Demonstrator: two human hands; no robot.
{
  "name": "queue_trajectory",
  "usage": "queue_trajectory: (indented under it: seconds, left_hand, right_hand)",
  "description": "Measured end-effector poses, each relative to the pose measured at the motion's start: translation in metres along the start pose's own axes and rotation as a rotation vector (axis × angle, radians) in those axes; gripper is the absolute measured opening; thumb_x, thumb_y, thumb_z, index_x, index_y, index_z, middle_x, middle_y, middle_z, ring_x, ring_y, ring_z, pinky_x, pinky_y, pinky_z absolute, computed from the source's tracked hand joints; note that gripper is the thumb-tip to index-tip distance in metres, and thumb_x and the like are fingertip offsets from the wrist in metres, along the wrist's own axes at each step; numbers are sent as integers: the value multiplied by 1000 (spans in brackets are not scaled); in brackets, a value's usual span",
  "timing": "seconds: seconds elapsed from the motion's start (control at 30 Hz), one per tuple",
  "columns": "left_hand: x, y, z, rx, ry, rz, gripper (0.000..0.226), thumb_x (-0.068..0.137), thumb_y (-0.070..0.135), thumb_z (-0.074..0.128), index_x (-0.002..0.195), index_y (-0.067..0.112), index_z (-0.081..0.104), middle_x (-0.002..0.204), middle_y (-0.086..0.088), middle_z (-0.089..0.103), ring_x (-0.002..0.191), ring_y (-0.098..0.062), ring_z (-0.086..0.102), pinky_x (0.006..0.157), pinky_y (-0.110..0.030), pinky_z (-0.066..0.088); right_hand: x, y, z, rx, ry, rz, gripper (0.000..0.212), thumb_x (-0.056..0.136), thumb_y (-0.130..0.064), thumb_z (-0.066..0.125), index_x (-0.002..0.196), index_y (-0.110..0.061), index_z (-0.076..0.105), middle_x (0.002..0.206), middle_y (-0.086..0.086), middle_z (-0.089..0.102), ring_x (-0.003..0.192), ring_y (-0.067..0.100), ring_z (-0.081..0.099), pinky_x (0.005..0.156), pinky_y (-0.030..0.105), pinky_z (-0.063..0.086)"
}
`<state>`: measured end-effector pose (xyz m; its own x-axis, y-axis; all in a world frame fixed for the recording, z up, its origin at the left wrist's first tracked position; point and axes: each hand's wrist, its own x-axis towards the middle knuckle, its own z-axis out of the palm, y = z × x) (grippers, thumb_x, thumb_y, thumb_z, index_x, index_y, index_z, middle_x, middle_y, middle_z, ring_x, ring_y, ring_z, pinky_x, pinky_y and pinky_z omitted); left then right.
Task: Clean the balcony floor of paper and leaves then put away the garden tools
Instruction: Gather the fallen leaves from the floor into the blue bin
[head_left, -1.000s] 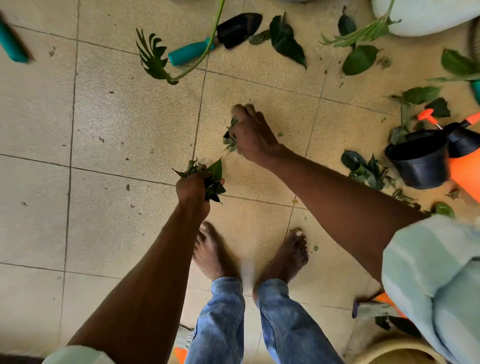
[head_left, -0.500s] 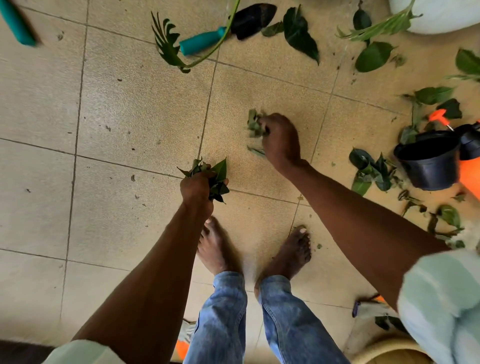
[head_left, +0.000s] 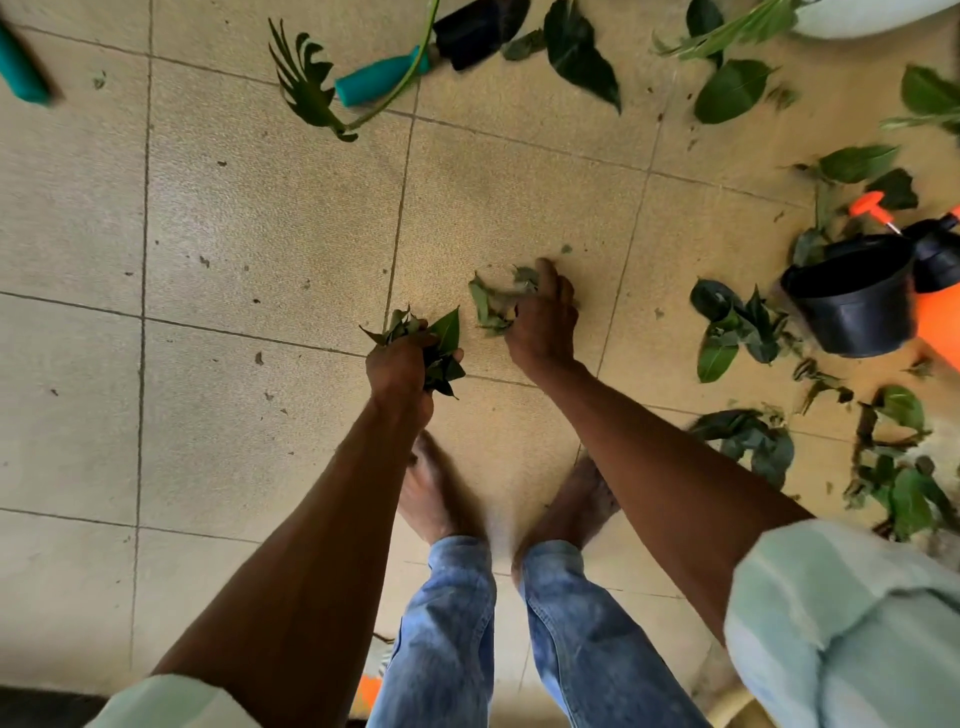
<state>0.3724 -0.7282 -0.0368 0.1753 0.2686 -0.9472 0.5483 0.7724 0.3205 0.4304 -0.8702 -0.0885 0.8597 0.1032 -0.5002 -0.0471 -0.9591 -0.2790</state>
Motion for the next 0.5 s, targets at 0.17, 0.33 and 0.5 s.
queue_trajectory:
  seconds: [0.17,0.33,0.5]
  left_hand:
    - [3,-1,-5,22,17,-6,19,87,-12,52,95,3,59,93,-22,68,62,-30,67,53,-31,56]
    - [0,-1,0,17,4,-14,20,87,-13,52,92,5,58,95,-23,67,62,-31,64,52,-31,56]
    - [3,1,9,4,-25,-25,19,87,-12,51,94,5,56,96,-23,67,61,-31,63,55,-32,56]
  right_hand:
    - [-17,12,13,-112,20,-449,25,74,8,62,95,-1,72,118,18,60,110,39,55,77,46,56]
    - [-7,23,-7,49,31,-248,36,81,9,54,112,-4,66,108,15,63,104,33,56,75,41,52]
    - [17,37,-43,364,119,128,40,80,10,57,116,-6,56,99,8,68,84,20,63,58,21,41]
